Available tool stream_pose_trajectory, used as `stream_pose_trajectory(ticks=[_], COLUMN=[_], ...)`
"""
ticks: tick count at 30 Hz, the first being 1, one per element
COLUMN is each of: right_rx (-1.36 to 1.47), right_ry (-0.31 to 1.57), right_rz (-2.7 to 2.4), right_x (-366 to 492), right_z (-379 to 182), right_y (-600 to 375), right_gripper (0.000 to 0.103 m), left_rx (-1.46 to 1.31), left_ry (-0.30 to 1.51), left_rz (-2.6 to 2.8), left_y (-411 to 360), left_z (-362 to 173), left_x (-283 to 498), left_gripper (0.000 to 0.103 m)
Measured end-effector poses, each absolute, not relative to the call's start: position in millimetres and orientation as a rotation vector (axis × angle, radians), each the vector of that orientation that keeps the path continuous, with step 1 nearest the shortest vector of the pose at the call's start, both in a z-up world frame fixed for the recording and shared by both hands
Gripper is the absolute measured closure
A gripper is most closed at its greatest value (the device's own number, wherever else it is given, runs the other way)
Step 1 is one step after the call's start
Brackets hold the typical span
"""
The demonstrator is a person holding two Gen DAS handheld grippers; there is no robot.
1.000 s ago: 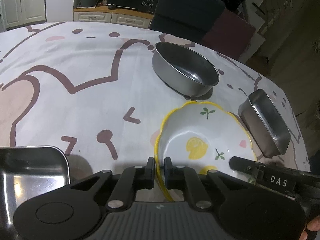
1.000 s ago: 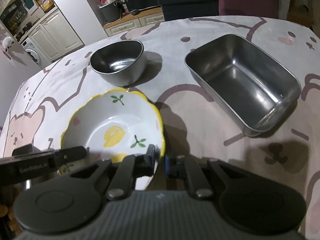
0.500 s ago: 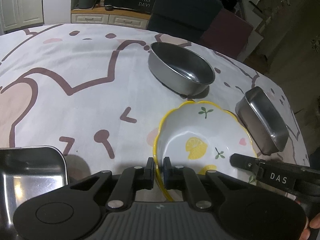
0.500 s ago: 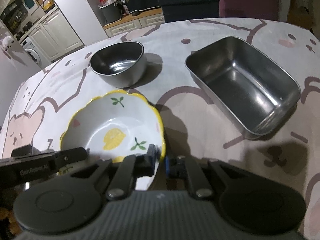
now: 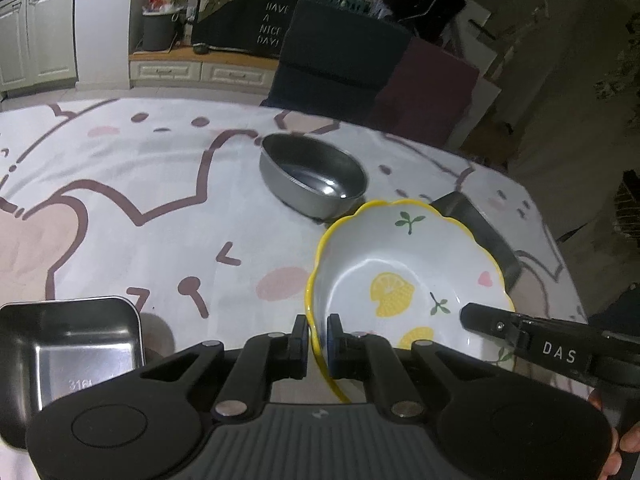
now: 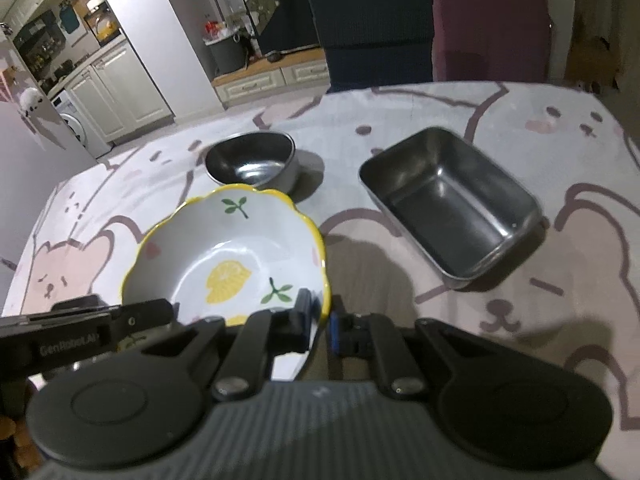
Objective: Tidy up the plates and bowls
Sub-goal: 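Lift the floral bowl with both grippers and carry it over the cream bowl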
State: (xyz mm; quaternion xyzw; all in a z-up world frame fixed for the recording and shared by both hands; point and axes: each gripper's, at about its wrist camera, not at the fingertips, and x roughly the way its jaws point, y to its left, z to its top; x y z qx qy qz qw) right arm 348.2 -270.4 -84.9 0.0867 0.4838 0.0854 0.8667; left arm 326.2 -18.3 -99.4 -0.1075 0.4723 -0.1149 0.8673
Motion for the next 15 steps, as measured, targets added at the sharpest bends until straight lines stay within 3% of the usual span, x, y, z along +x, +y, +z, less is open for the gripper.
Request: stream_pose_trajectory(ticks=[15], right_rx=[0.176], right_ry=[0.946], right_rz=[0.215], right_x=[279], right_z=[-41], right_y=[-291], right_gripper=[0.092], left_rx=[-0.16], left_ry=[0.96], left_rz=[-0.3], left_y=[-36], left_z=[-58], left_x=[258], left_gripper=[0.093])
